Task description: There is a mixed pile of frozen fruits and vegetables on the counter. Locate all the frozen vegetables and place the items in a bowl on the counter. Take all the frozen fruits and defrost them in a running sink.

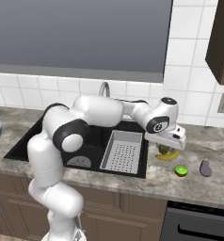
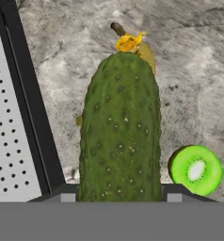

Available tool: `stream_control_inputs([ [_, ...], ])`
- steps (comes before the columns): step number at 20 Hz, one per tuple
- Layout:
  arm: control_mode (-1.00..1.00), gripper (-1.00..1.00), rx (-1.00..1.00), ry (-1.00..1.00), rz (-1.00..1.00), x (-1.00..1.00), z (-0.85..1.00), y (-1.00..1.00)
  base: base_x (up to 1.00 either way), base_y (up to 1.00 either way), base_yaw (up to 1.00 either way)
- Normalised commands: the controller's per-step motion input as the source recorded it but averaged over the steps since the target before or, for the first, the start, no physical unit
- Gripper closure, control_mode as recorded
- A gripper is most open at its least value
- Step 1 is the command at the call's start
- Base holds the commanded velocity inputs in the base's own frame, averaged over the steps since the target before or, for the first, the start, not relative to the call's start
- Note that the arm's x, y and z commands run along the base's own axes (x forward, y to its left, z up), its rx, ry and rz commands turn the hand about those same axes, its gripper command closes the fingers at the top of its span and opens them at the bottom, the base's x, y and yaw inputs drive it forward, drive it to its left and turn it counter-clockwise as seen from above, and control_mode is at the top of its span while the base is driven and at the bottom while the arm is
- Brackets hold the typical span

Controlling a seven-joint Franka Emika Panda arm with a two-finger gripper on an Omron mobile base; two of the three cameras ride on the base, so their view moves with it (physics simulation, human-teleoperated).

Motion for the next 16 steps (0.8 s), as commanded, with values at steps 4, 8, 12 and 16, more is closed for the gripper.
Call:
stream_control_inputs([
  [4,-1.00,1.00,-0.01,0.00,0.00,-0.43,0.20,0.57,0.00,0.00,0.00],
  [8,-1.00,1.00,-0.01,0.00,0.00,-0.43,0.30,0.49,0.00,0.00,0.00],
  [12,-1.00,1.00,0.00,0.00,0.01,-0.36,0.43,0.48,0.00,0.00,0.00],
  [16,-1.00,1.00,0.00,0.00,0.02,-0.32,0.45,0.53,0.00,0.00,0.00],
])
